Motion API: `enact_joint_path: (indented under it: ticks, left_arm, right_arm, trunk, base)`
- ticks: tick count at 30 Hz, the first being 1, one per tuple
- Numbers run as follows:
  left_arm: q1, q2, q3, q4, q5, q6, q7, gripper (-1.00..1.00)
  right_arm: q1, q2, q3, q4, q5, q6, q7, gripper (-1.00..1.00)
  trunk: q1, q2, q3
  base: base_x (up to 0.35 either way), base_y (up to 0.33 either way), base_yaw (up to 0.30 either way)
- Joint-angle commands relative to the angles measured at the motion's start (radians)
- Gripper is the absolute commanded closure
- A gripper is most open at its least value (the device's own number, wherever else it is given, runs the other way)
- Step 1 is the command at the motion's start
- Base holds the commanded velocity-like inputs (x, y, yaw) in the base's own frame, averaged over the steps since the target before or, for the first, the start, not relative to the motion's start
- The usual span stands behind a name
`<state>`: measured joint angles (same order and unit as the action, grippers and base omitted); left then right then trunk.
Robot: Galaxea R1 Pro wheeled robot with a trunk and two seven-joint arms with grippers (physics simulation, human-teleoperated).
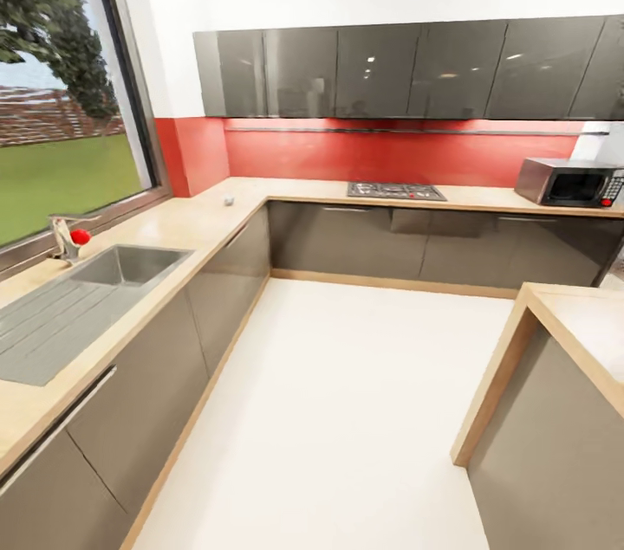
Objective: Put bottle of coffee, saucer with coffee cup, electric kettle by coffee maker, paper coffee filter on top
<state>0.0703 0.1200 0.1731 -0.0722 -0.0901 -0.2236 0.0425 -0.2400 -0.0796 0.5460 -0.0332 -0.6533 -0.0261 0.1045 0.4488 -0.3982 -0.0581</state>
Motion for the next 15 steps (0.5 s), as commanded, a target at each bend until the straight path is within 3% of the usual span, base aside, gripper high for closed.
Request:
enact_joint_path:
  ticks: [1, 15]
  left_arm:
    - [0.000, 0.000, 0.006, -0.001, -0.010, -0.002, 0.003, -1.00]
    - [0.000, -0.004, 0.006, -0.001, -0.010, -0.002, 0.005, -1.00]
  right_arm:
    - [-0.001, 0.000, 0.008, 0.001, -0.011, -0.003, 0.004, -1.00]
    - [-0.001, 0.004, 0.012, -0.001, 0.000, -0.006, 0.006, -1.00]
  trunk:
    - [0.001, -0.002, -0.002]
    - [0.001, -0.002, -0.002]
  base:
    - [0.337, 0.000, -0.097]
    - [0.337, -0.021, -0.017]
